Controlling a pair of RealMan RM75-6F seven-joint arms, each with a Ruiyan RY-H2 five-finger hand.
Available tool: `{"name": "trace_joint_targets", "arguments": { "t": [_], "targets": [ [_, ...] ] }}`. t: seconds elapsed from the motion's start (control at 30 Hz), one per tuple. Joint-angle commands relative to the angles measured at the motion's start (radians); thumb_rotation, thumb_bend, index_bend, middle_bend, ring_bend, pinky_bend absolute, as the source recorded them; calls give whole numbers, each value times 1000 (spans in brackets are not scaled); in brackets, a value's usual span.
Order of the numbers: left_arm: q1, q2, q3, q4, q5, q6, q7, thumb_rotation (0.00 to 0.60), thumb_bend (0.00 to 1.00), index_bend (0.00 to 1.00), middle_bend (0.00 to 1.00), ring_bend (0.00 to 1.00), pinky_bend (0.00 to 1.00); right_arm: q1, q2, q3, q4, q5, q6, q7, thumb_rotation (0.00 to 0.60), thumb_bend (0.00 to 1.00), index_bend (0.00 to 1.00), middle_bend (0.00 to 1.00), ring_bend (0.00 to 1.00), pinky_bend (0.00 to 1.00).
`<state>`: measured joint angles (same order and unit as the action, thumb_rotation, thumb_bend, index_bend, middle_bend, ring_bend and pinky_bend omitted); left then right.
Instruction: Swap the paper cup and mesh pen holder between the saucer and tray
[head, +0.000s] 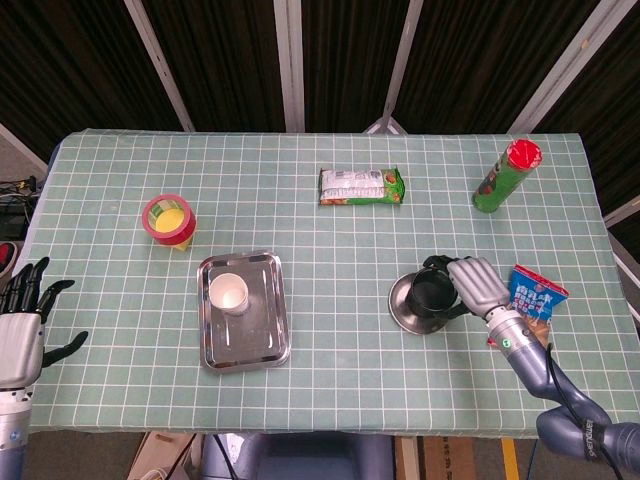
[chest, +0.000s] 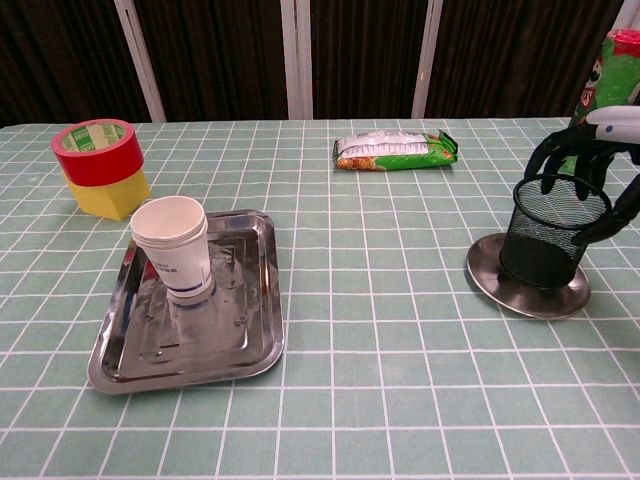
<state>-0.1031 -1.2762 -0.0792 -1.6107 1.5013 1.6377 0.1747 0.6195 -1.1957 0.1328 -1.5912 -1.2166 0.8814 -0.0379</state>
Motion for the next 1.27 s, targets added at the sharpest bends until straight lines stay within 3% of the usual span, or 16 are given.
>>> {"name": "trace_joint_targets", "arguments": {
  "t": [0.03, 0.2, 0.27, 0.47, 0.6, 0.67, 0.73, 0.83, 0.93, 1.27],
  "targets": [
    [1, 3, 0, -4, 3, -3, -7, 600, 72, 273, 0, 0, 95, 4, -15, -10, 24, -6, -19, 9, 600, 176, 331, 322, 327, 245],
    [1, 16, 5, -13, 4, -21, -32, 600, 73, 273, 0, 0, 95, 15, -3, -23, 23, -1, -62, 7, 600, 34, 42, 82, 109, 50],
    [1, 20, 5, -15, 2, -26, -40, 600, 73, 272, 0, 0, 94, 14, 0, -18, 15, 7, -54, 4, 600, 10, 3, 33, 59, 12],
    [2, 24, 1, -12, -3, -32, -23, 600, 73, 270, 0, 0, 94, -16, 101, -15, -76, 64, -5, -60, 600, 0, 0, 0, 0, 0],
    [2, 33, 5, -22, -19, -54, -3, 600, 76, 246, 0, 0, 94, -111, 194, -30, -164, 84, 168, -139, 600, 0, 0, 0, 12, 0],
    [8, 50, 12, -51, -43, -75, 12, 600, 89, 223, 0, 0, 96, -198, 232, -45, -208, 63, 285, -90, 600, 0, 0, 0, 31, 0],
    [13, 82, 23, -107, -67, -103, 4, 600, 95, 218, 0, 0, 98, -306, 258, -80, -215, -10, 401, 40, 600, 0, 0, 0, 34, 0],
    [19, 116, 34, -140, -48, -103, -14, 600, 95, 218, 0, 0, 98, -424, 229, -137, -125, -102, 533, 134, 600, 0, 0, 0, 32, 0],
    [36, 127, 44, -156, -41, -84, -7, 600, 95, 217, 0, 0, 98, -474, 179, -176, -49, -151, 583, 88, 600, 0, 0, 0, 25, 0],
    [49, 125, 70, -154, 27, -69, -19, 600, 95, 216, 0, 0, 98, -488, 95, -165, -21, -245, 649, -102, 600, 0, 0, 0, 24, 0]
  ]
}}
